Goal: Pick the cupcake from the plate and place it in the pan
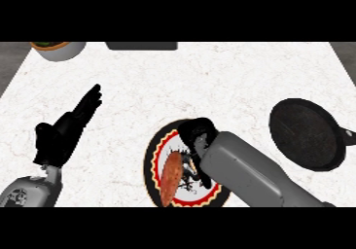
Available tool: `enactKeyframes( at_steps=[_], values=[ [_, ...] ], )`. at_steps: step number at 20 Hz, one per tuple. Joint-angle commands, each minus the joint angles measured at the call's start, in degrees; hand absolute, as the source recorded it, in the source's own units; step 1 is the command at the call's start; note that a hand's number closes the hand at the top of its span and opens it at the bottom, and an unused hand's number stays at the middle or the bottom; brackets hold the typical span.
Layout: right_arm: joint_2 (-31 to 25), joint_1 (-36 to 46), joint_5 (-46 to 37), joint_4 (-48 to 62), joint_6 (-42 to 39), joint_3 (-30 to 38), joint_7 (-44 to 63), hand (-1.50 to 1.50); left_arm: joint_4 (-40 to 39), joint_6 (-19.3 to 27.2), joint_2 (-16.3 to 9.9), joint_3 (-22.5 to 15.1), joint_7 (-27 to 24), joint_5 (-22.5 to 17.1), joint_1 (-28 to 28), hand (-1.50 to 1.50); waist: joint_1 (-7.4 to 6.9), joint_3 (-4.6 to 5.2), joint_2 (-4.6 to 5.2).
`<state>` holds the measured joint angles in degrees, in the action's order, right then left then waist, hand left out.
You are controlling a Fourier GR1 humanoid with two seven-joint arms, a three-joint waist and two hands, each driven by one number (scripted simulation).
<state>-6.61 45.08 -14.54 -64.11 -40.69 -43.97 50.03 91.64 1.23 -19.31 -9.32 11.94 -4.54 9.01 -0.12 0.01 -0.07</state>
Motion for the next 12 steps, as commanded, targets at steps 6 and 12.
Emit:
enactKeyframes(
  at_steps=[6, 12],
  values=[
    [0.7, -5.3, -10.5, 0.9, -0.8, 2.0, -3.2, -1.50, 0.2, -0.1, 3.6, -0.1, 1.8, 4.1, 1.4, 0.00, -0.04, -0.02, 0.06],
    [1.4, -6.9, -13.9, 3.4, -3.9, 0.8, -11.7, 1.50, 0.7, -3.7, 2.6, 3.1, 2.5, 1.6, 0.8, 0.00, -0.32, -0.02, 0.10]
  ],
)
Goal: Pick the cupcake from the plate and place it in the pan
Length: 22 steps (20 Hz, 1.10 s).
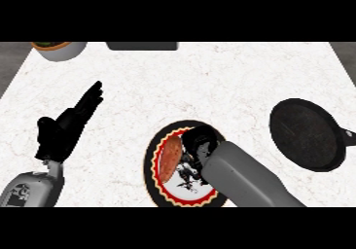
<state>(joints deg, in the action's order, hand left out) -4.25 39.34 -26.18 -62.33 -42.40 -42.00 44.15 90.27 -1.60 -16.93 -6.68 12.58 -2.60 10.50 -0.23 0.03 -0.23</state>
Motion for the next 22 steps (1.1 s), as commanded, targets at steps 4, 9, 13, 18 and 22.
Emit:
enactKeyframes(
  at_steps=[4, 9, 13, 18, 22],
  values=[
    [2.3, -2.2, -3.0, 2.5, -3.7, -0.2, -4.4, 1.50, -0.4, -1.2, 0.7, 1.2, -2.5, 1.1, -1.8, 0.00, -0.05, -0.03, 0.26],
    [1.0, -4.3, -6.5, 2.0, -2.2, -0.1, -8.5, 1.50, 3.1, -0.9, 1.8, 0.5, 2.0, 1.9, -1.4, 0.00, -0.13, -0.05, 0.24],
    [2.3, -6.3, -8.7, -6.2, -4.5, 1.9, -3.3, 1.50, -1.3, -3.6, 0.9, 4.1, -1.8, 0.9, -0.4, 0.00, 0.26, -0.02, 0.16],
    [1.0, -9.8, -11.6, -17.6, 3.2, 2.5, -3.4, 1.50, 1.1, -1.8, 2.5, 2.6, 0.2, 2.4, -1.2, 0.00, 1.03, -0.04, -0.18],
    [-2.0, -17.3, -17.1, -32.8, 16.5, 0.4, -2.8, 1.50, 0.3, -0.8, 1.3, 4.4, 0.0, 2.4, -4.5, 0.00, 5.66, -0.22, -2.46]
  ],
)
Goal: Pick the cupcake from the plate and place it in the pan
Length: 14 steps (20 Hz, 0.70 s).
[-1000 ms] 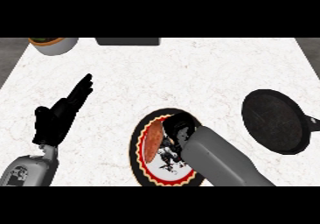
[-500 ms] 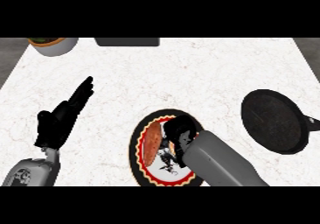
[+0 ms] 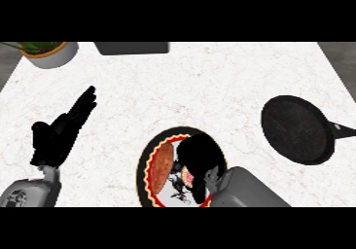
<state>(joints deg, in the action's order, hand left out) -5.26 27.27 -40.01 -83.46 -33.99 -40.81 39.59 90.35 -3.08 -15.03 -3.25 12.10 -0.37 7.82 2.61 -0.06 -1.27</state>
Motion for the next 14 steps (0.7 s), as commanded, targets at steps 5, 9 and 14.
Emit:
enactKeyframes(
  at_steps=[5, 9, 14],
  values=[
    [-5.8, -10.1, -13.1, -29.2, 18.5, -4.3, 3.2, 1.50, -0.3, 1.5, -0.3, 2.0, 0.0, 0.0, -2.4, 0.00, 4.54, -0.12, -1.74],
    [-11.5, -15.0, -20.5, -44.7, 22.6, -5.3, 5.8, 1.50, 1.0, 0.4, -1.4, 2.1, 0.5, -0.3, -2.4, 0.00, 3.04, -0.09, -0.77],
    [-20.4, -31.4, -29.9, -58.5, 30.8, -10.3, 8.1, 1.50, 3.6, 0.6, 0.3, 0.2, -1.7, 0.4, -4.8, 0.00, 1.15, -0.11, 0.06]
  ],
)
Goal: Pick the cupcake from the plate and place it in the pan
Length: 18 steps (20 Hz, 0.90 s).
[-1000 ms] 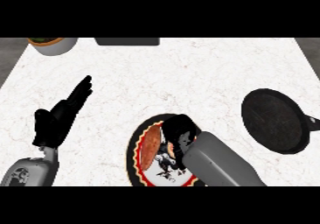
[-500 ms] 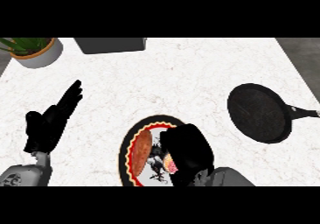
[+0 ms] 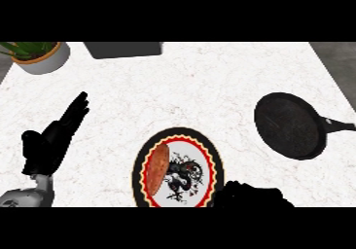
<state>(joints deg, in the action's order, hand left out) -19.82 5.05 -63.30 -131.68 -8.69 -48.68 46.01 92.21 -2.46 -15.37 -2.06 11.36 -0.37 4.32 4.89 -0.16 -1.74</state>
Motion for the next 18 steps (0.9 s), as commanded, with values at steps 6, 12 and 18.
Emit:
enactKeyframes(
  at_steps=[6, 12, 18],
  values=[
    [-9.1, -19.0, -2.0, -6.1, 25.4, 5.7, -5.3, 1.50, -2.3, -0.8, 0.9, -1.1, -1.5, 1.4, 2.9, 0.00, -3.13, -0.03, 1.63],
    [-16.9, -26.3, 12.4, 1.7, 39.4, 17.8, -18.0, 1.50, 0.6, -1.1, 2.3, -3.3, -1.1, 2.4, 0.5, 0.00, -4.31, 0.00, 1.72],
    [-15.1, -13.5, 24.0, 20.4, 39.4, 30.2, -26.8, 1.50, -0.2, -2.0, 2.5, -1.7, 0.7, 1.5, 3.8, 0.00, -5.17, 0.10, 1.87]
  ],
)
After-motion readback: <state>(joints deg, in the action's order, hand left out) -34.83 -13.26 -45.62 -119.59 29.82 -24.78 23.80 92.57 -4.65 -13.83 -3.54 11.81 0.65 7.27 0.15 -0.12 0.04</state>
